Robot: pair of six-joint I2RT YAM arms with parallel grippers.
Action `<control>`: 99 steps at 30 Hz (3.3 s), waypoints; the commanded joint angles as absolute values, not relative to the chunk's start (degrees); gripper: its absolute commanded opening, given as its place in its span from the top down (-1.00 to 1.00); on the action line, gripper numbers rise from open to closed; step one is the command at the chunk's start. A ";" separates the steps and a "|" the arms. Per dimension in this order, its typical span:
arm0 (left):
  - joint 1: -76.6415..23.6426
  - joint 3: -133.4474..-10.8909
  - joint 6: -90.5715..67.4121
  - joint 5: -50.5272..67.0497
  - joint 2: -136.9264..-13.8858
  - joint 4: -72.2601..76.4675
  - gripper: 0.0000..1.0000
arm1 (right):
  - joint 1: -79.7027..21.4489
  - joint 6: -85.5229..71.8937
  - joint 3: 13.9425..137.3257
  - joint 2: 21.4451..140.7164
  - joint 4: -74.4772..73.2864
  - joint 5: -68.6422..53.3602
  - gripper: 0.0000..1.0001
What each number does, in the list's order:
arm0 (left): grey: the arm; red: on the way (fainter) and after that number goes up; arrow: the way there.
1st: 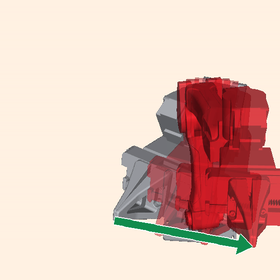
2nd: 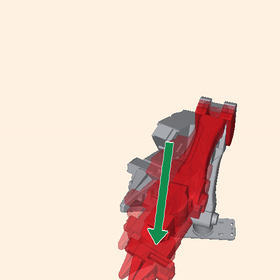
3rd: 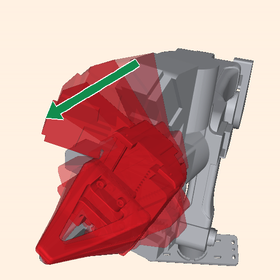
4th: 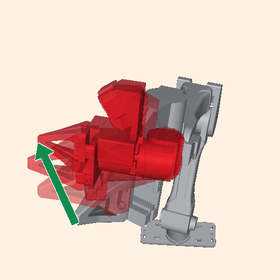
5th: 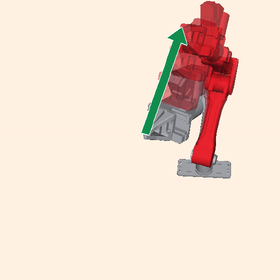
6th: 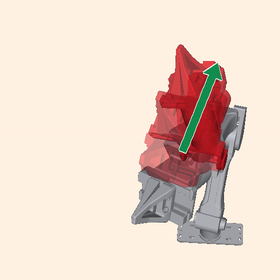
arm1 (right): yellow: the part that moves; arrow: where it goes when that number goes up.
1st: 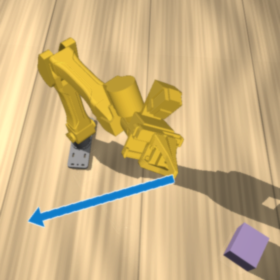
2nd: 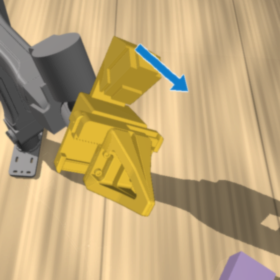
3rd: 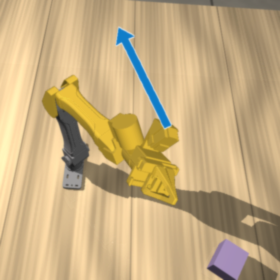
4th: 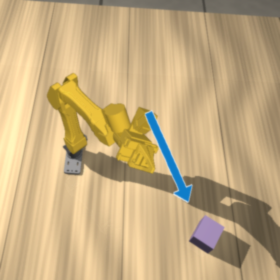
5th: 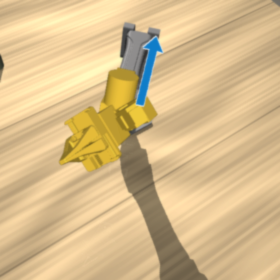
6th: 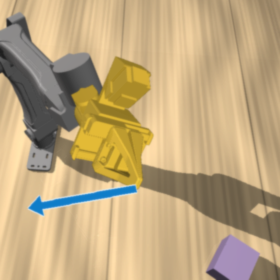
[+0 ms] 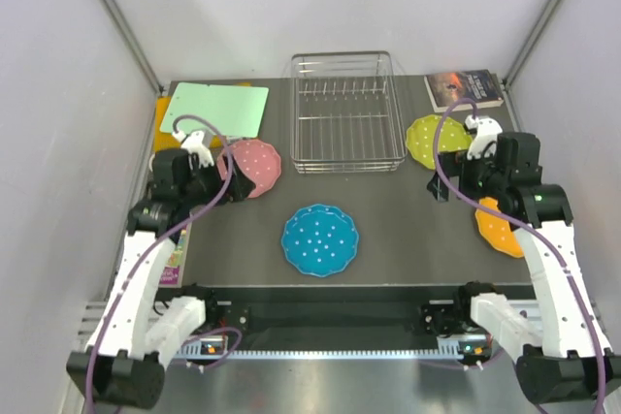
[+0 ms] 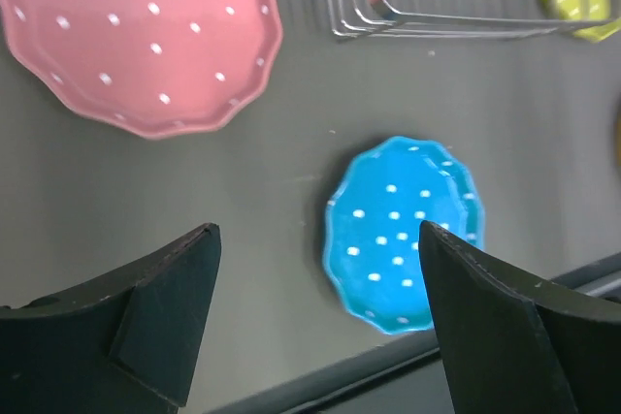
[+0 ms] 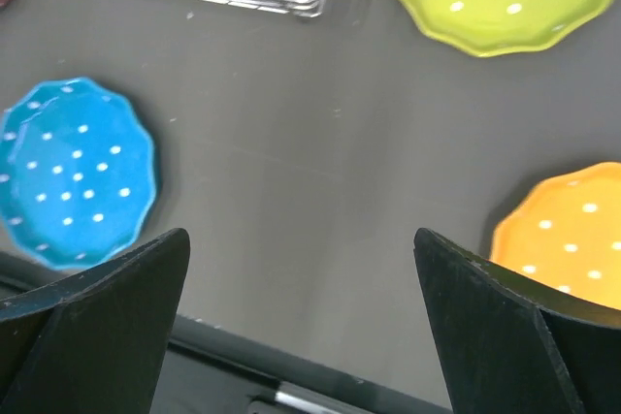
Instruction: Load the plates into the dish rack
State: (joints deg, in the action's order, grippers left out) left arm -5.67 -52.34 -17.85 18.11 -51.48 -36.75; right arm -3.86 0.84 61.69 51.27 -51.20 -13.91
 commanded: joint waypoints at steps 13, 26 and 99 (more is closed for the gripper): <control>-3.34 -29.10 -39.64 24.43 -55.72 -22.07 -0.63 | -1.64 -16.16 38.32 60.89 -29.54 -41.84 -0.99; -4.65 -24.00 -44.47 25.67 -65.90 -15.38 -0.52 | -14.94 -33.48 30.06 74.96 -13.63 -37.62 -0.99; -14.33 -48.77 -17.93 19.78 -66.09 -16.44 -0.68 | -16.35 -7.74 111.41 97.51 -24.51 -6.80 1.00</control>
